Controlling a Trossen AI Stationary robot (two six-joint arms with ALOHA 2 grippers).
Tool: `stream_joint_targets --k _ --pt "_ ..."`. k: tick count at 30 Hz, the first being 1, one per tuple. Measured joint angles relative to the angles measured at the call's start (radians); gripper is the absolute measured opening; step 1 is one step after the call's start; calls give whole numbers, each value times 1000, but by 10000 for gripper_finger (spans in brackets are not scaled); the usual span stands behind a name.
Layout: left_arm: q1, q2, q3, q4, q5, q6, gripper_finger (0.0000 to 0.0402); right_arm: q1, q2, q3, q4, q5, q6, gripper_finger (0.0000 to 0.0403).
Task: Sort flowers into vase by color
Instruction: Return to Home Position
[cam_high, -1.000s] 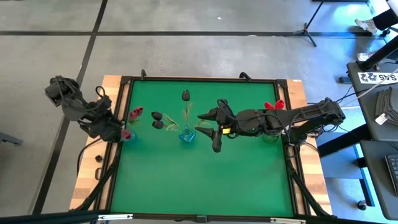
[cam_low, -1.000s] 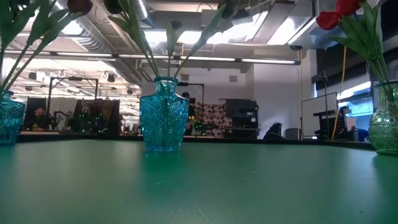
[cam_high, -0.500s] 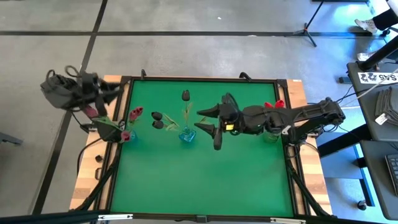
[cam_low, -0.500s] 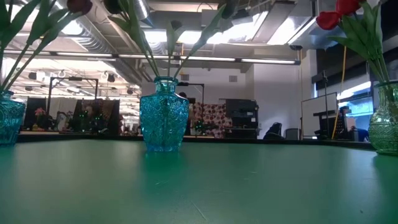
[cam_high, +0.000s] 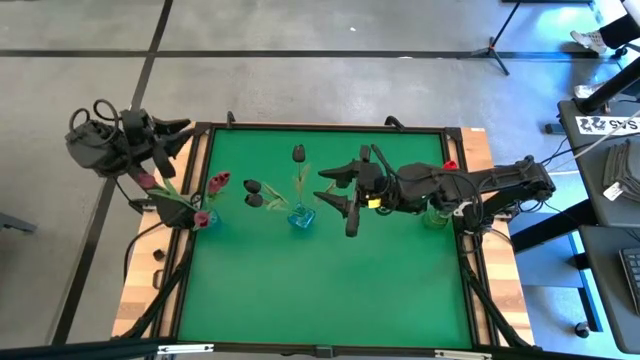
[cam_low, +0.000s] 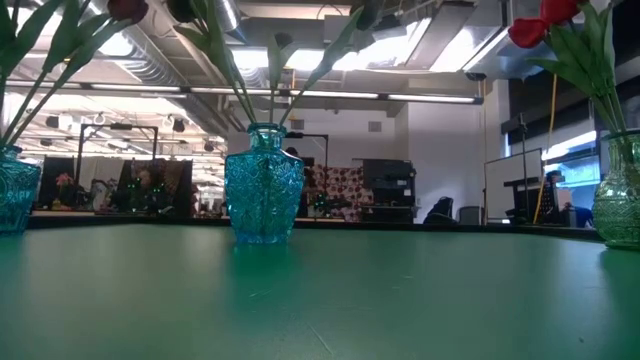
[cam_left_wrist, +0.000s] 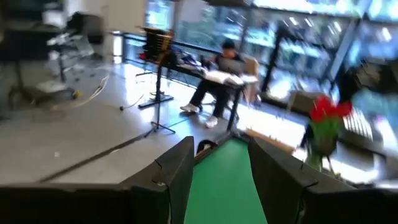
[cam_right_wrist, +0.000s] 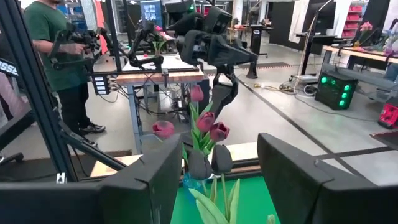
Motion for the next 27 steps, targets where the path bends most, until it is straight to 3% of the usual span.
stream_joint_targets --k 3,9,14,20,23,27 --pt "0 1 -9 -2 81 78 151 0 0 0 1 0 0 209" --pt "0 0 -9 8 173 88 151 0 0 0 1 -1 0 209" --pt "0 0 -9 23 83 32 151 0 -3 0 1 18 -23 209" --pt "0 0 -15 41 114 -58 151 0 -35 0 3 70 -54 209" --pt "0 2 -17 126 213 41 151 0 -58 0 3 70 -66 209" --pt "0 -4 -17 397 363 294 151 0 -94 0 2 70 -105 209"
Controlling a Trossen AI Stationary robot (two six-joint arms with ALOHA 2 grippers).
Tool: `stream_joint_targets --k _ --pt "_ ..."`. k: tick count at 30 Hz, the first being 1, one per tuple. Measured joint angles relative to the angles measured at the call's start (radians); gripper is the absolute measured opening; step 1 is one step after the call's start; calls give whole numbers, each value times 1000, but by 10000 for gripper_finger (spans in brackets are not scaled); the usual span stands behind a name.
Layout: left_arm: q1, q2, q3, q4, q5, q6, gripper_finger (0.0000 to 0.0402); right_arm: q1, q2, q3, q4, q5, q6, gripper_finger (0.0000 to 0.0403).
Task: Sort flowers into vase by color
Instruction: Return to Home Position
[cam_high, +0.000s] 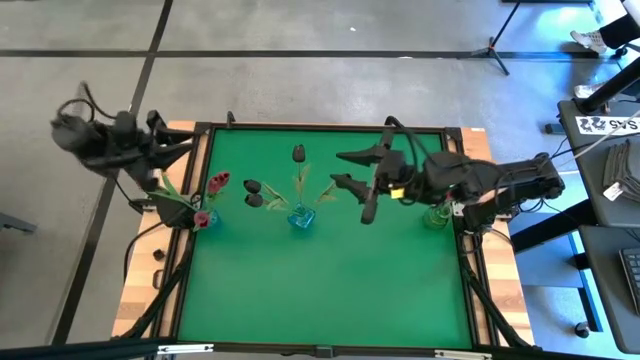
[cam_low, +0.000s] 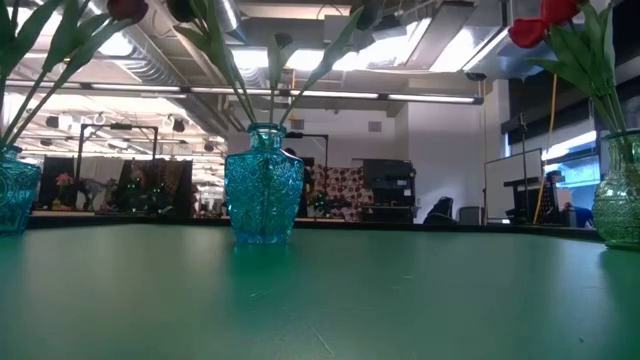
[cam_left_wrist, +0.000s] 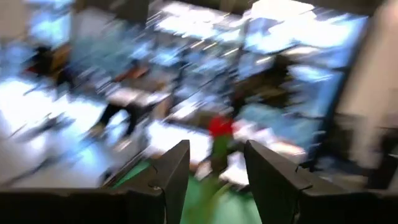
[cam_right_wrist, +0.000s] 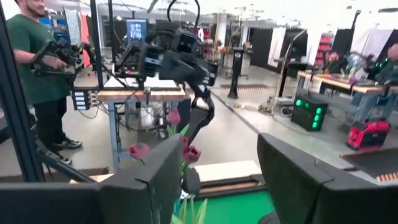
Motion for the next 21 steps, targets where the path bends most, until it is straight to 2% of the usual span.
stream_joint_targets --k 3,6,12,17,21 --pt "0 1 -9 185 155 186 151 0 -23 0 1 0 -38 209" --pt "0 1 -35 283 188 278 151 0 -34 0 0 0 -72 209" --pt "0 10 -74 353 253 294 151 0 -36 0 -23 0 -78 209" --pt "36 28 -205 555 323 340 151 0 -36 0 -30 0 -68 209" --pt "103 26 -333 708 365 297 151 0 -36 0 -44 0 -48 209"
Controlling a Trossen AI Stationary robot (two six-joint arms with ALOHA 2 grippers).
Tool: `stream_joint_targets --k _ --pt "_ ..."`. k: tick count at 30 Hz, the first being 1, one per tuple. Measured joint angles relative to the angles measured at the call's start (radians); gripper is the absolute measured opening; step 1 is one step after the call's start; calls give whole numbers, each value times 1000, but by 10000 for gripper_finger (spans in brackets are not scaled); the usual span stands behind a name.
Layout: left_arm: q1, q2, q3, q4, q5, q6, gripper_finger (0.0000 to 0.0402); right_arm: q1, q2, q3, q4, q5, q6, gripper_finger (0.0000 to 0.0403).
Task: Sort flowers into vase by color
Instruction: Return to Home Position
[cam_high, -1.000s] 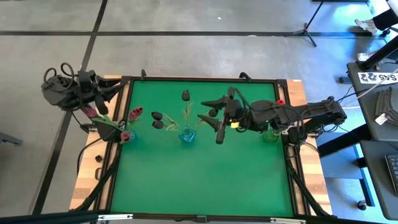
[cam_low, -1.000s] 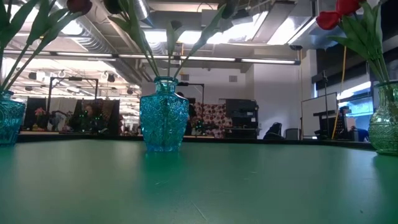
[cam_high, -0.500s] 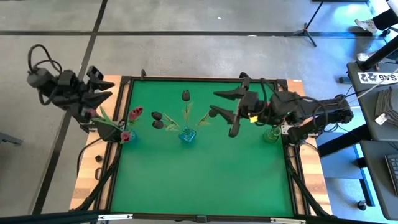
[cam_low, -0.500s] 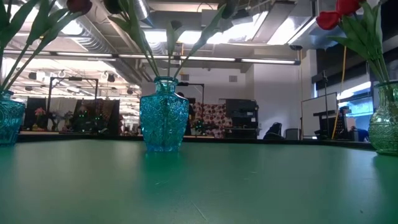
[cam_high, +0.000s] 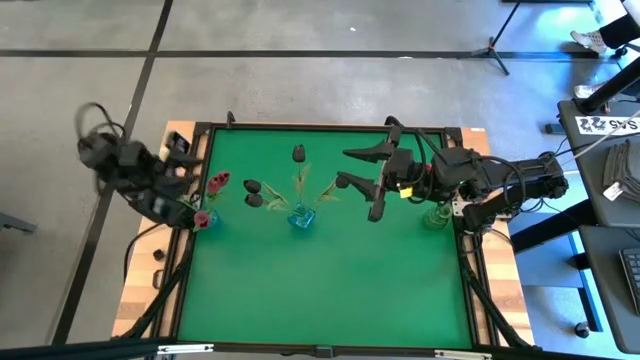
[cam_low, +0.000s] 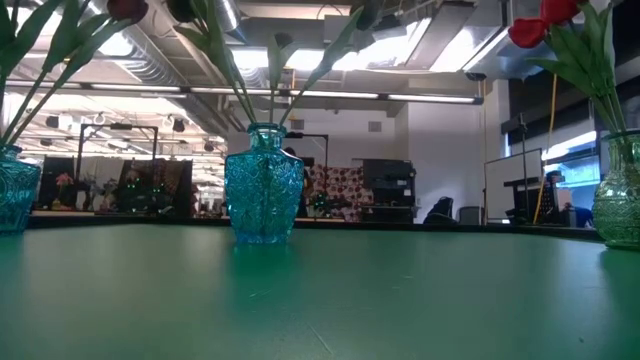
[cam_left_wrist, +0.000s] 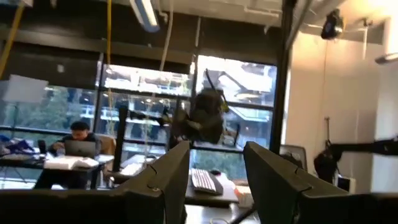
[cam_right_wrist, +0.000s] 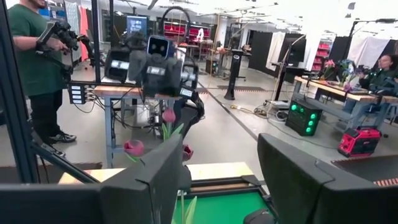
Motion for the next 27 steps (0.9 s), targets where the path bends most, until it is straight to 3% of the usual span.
stream_joint_targets --k 4,9,14,27 --pt "98 16 -87 120 195 -37 151 0 0 0 -15 0 23 209" --pt "264 47 -98 94 271 -168 151 0 0 0 -27 9 35 209" --pt "471 39 -98 28 429 -246 151 0 0 0 -27 9 37 209" --pt "1035 21 -97 -45 599 -294 151 0 0 0 -92 8 152 209"
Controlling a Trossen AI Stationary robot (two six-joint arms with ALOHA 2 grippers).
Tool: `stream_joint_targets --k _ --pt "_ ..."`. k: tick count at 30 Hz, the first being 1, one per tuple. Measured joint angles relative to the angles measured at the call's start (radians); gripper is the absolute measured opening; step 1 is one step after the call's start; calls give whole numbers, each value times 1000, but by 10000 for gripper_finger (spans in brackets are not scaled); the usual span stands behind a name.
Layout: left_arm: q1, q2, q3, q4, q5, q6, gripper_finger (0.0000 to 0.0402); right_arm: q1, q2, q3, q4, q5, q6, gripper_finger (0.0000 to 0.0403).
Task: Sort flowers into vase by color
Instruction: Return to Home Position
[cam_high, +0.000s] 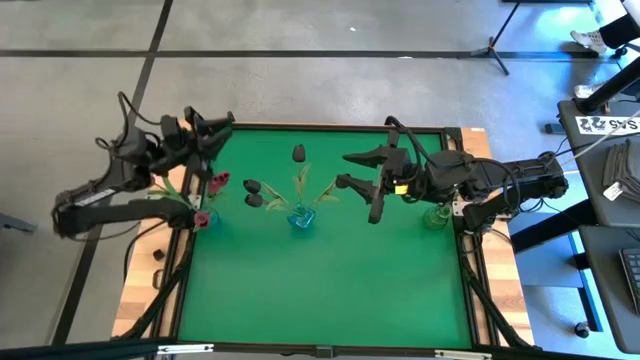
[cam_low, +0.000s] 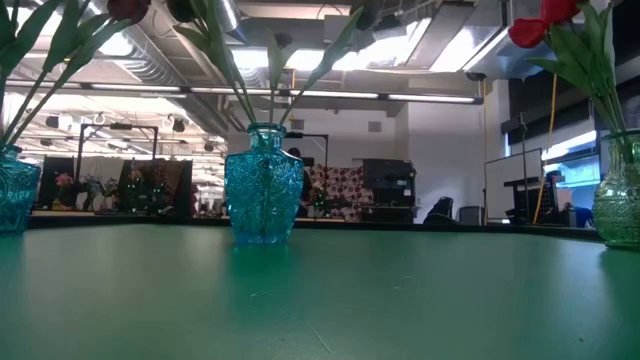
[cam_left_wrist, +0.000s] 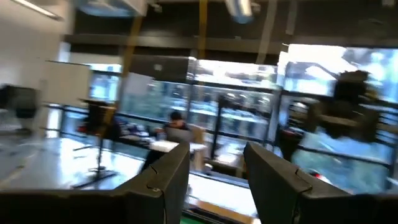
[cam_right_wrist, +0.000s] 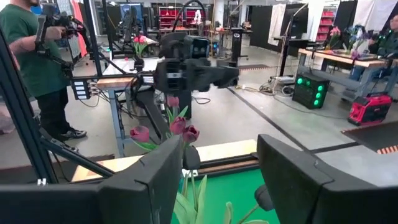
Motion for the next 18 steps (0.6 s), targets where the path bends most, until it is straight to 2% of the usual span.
stream_joint_targets --k 4,7,13,18 --pt "123 1 0 100 -3 -43 151 0 0 0 -11 0 5 209" --pt "170 -1 0 196 -41 -47 151 0 0 0 -21 0 7 209" --pt "178 -17 1 334 -70 -117 151 0 0 0 -78 0 43 209" --pt "177 -21 2 397 -57 -262 151 0 0 0 -103 0 57 209"
